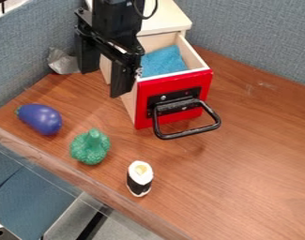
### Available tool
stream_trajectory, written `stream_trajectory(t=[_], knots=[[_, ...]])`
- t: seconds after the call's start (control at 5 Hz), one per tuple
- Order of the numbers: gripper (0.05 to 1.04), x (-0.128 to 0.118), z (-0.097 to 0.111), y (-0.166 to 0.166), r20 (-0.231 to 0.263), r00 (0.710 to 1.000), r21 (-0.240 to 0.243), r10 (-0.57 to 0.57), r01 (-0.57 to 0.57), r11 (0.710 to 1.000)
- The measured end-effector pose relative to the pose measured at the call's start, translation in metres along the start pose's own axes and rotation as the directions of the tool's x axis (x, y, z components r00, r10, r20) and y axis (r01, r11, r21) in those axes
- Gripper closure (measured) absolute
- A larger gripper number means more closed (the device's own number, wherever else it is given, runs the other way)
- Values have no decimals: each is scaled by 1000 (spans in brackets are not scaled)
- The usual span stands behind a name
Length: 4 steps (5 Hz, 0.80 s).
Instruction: Put the blue object into the drawer
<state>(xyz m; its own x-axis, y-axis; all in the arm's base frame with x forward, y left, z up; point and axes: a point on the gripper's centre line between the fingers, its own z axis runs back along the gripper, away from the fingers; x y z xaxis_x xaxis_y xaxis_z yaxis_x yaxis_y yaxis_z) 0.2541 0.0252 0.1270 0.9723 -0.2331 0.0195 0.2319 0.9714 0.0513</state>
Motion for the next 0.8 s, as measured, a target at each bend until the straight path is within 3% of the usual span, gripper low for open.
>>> stream_trajectory(t=[0.2,0.4,0.6,0.8], knots=[[84,-2,-7,-2,-28,1000,-15,7,-7,1000],[84,-3,-7,6,-8,988,-42,154,-154,987],[84,-3,-8,16,8,951,-49,310,-309,950],[84,-5,-11,26,24,857,-38,514,-513,857]])
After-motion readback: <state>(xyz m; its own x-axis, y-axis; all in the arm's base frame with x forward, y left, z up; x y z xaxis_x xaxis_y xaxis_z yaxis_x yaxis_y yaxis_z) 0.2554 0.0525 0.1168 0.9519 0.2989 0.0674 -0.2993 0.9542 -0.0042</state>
